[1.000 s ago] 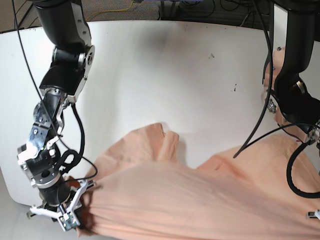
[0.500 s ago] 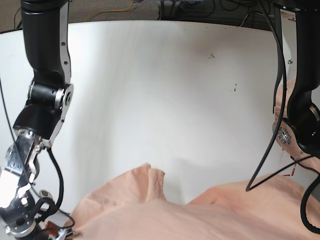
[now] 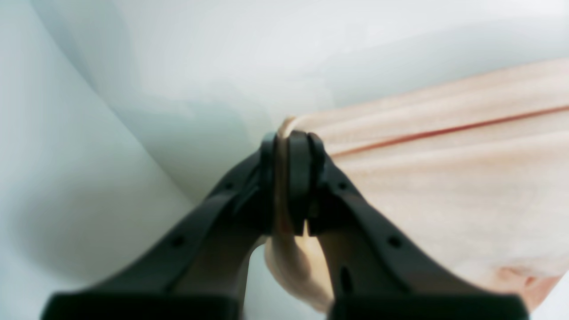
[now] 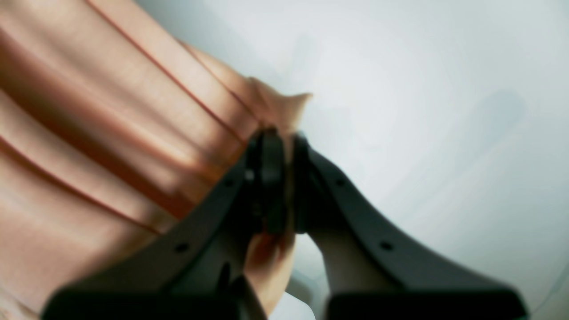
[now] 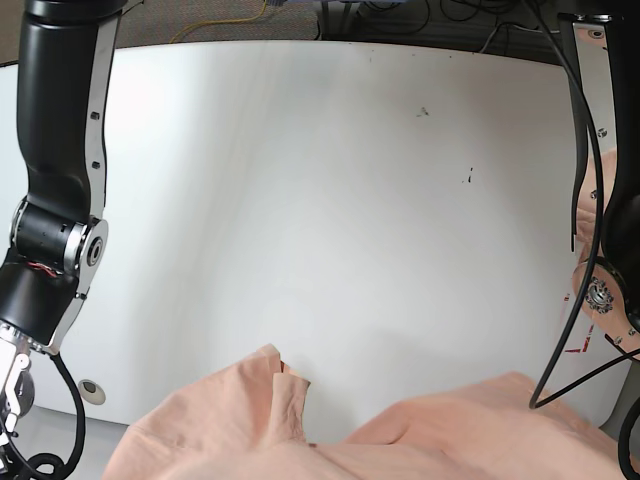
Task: Layout the t-shirt on the table in an organized manner, then fold the t-shirt properly
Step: 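Lift the shirt with both grippers and pull it toward the robot, then swing the held shirt away from the robot and lay it flat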
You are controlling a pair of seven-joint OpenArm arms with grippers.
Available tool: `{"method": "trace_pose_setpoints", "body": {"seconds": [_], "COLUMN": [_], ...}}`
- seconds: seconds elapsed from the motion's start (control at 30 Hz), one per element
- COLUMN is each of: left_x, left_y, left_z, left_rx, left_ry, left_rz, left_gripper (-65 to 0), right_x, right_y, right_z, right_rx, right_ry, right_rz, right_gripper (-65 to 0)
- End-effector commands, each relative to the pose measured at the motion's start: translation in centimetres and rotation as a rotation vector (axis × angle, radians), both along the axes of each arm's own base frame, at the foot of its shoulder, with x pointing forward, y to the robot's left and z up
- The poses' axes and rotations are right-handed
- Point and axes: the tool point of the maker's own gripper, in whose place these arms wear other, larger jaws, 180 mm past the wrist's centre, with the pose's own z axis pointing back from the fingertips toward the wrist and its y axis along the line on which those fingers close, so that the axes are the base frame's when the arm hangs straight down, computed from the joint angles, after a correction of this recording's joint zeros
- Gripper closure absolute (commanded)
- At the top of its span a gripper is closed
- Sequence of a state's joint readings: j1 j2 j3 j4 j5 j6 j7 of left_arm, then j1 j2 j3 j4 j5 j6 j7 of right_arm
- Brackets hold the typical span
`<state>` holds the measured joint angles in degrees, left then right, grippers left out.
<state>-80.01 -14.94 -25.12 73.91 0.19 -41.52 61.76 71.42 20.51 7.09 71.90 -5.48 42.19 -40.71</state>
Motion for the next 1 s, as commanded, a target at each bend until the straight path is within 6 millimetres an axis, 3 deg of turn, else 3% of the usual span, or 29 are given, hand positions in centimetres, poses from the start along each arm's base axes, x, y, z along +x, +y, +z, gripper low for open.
{"method": "trace_pose_setpoints", "body": {"seconds": [0.0, 0.27, 0.6, 0.8, 0.97], "left_x": [-1.7, -1.9, -1.8, -1.9, -2.1], "left_y": [2.3, 2.2, 2.2, 2.4, 2.5], "left_z": [2.7, 3.3, 3.2, 1.2, -2.5], "left_rx": [-0.003, -0.004, -0.004, 0.014, 0.049], "left_ry": [-0.055, -0.067, -0.065, -0.040, 0.008], "left_rz": [0.087, 0.086, 0.084, 0.106, 0.136], "left_gripper": [0.0, 0.0, 0.0, 0.0, 0.0], "right_x": [-1.1, -1.2, -1.5, -2.7, -5.1], "right_y": [-3.2, -2.2, -2.1, -1.7, -1.6], "right_z": [3.1, 4.9, 4.8, 1.3, -2.7], "right_rx": [-0.017, -0.062, -0.067, -0.125, -0.166], "right_ry": [-0.044, -0.067, -0.075, -0.039, -0.009], "right_rz": [-0.121, -0.113, -0.113, -0.145, -0.188], "right_gripper": [0.0, 0.0, 0.0, 0.0, 0.0]}}
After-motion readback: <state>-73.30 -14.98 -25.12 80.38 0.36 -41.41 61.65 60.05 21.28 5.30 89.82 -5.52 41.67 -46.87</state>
